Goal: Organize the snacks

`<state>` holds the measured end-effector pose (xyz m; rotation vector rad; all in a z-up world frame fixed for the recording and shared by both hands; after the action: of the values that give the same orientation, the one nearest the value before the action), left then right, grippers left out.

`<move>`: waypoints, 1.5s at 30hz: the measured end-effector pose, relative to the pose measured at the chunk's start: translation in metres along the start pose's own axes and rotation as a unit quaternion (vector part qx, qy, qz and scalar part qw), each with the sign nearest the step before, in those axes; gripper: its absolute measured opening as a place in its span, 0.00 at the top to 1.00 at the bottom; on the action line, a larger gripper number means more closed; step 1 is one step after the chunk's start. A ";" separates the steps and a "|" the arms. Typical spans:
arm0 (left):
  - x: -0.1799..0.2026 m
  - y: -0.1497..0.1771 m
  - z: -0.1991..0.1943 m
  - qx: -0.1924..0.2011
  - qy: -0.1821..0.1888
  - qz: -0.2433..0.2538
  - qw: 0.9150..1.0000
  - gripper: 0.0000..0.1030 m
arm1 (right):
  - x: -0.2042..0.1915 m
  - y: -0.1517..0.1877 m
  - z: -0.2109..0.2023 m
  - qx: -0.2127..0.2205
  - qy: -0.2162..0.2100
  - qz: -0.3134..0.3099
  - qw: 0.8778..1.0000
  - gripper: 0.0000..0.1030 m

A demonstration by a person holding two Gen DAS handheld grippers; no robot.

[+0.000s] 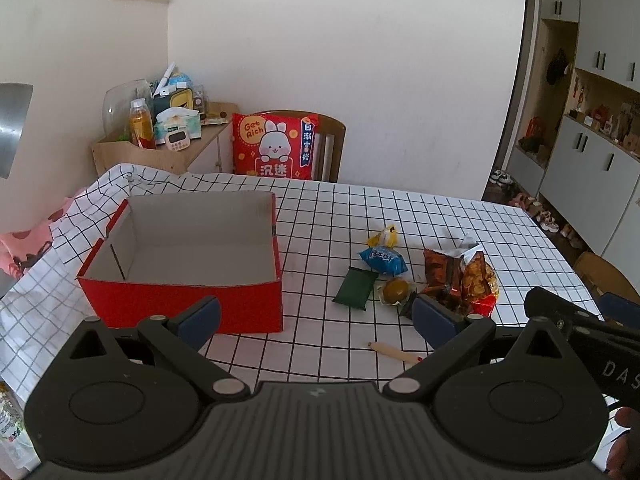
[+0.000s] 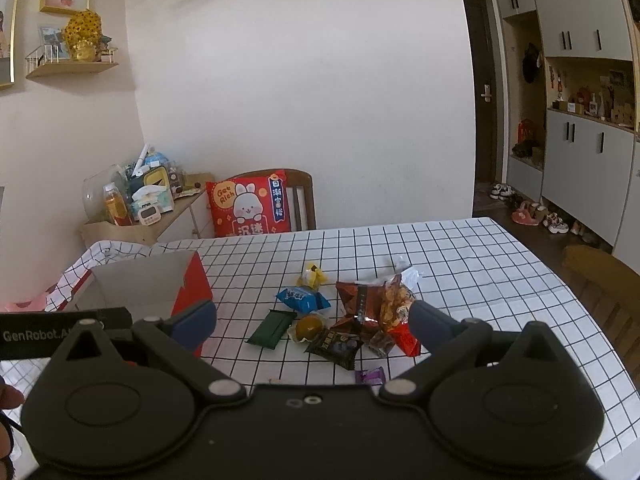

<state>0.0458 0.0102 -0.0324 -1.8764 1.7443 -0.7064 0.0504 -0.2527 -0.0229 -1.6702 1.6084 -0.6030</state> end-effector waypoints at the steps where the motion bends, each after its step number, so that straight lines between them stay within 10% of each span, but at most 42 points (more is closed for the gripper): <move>1: 0.000 0.000 0.000 0.000 -0.001 0.000 1.000 0.00 | 0.001 0.000 0.000 0.000 0.001 0.001 1.000 0.00; 45: 0.041 -0.010 0.022 -0.025 -0.030 0.007 0.999 0.00 | 0.036 -0.011 0.018 -0.013 -0.041 -0.016 0.999 0.01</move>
<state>0.0697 -0.0304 -0.0403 -1.8976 1.7509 -0.6009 0.0754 -0.2853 -0.0314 -1.7199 1.5403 -0.5247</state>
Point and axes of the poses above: each gripper's, at about its wrist camera, not at the fingertips, and z roughly the way its jaws point, x to its right, y to its underside, the point moved 6 cm from there along z, roughly the way its jaws point, and after that the axes turned 12 degrees about -x, right-handed, at the moved point
